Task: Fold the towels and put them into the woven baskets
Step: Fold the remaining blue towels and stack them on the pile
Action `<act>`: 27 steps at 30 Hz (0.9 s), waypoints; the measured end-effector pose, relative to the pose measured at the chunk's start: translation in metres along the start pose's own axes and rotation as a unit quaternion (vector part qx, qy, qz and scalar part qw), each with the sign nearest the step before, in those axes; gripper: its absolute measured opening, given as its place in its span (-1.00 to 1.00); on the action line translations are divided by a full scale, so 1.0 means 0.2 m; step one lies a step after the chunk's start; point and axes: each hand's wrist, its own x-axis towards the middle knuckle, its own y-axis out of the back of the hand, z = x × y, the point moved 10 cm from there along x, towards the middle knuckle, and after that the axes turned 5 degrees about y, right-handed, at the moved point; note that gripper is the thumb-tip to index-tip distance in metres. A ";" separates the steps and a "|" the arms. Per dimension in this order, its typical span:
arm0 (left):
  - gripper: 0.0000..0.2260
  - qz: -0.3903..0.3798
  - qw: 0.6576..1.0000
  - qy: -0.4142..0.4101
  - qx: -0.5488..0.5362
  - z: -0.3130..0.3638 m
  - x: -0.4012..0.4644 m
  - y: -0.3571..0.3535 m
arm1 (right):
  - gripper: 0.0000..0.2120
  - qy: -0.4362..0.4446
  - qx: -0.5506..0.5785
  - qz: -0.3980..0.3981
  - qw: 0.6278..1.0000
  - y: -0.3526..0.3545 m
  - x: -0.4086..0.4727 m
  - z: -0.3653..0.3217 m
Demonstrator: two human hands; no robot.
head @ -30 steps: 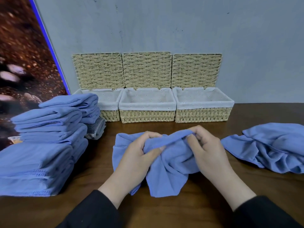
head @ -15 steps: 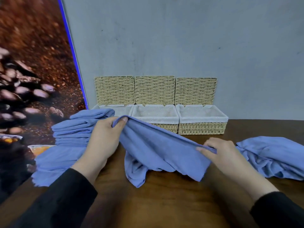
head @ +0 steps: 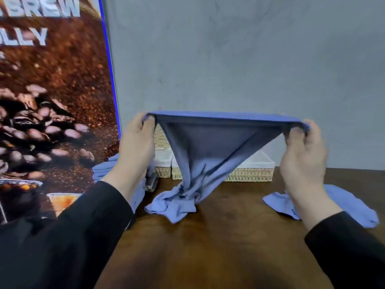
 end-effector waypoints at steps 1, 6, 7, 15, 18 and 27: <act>-0.75 0.010 0.999 -0.037 -0.002 0.09 0.02 0.03 | -0.74 0.026 0.044 0.022 0.998 0.03 0.02 -0.08; -0.78 0.022 0.993 -0.099 -0.057 0.34 0.09 0.07 | -0.80 0.091 0.065 0.035 0.993 0.07 0.10 -0.31; -0.77 0.028 0.995 -0.093 -0.028 0.32 0.11 0.07 | -0.81 0.088 0.039 0.038 0.995 0.08 0.11 -0.29; -0.67 -0.216 0.930 0.093 0.281 -0.28 -0.03 -0.17 | -0.71 -0.119 -0.204 -0.237 0.942 -0.05 -0.04 0.35; -0.64 -0.314 0.852 0.158 0.387 -0.56 -0.16 -0.21 | -0.78 -0.196 -0.152 -0.260 0.933 -0.04 -0.22 0.57; -0.72 -0.140 0.950 0.278 0.019 -0.71 0.29 -0.48 | -0.79 -0.307 0.074 -0.092 0.944 -0.34 0.04 0.94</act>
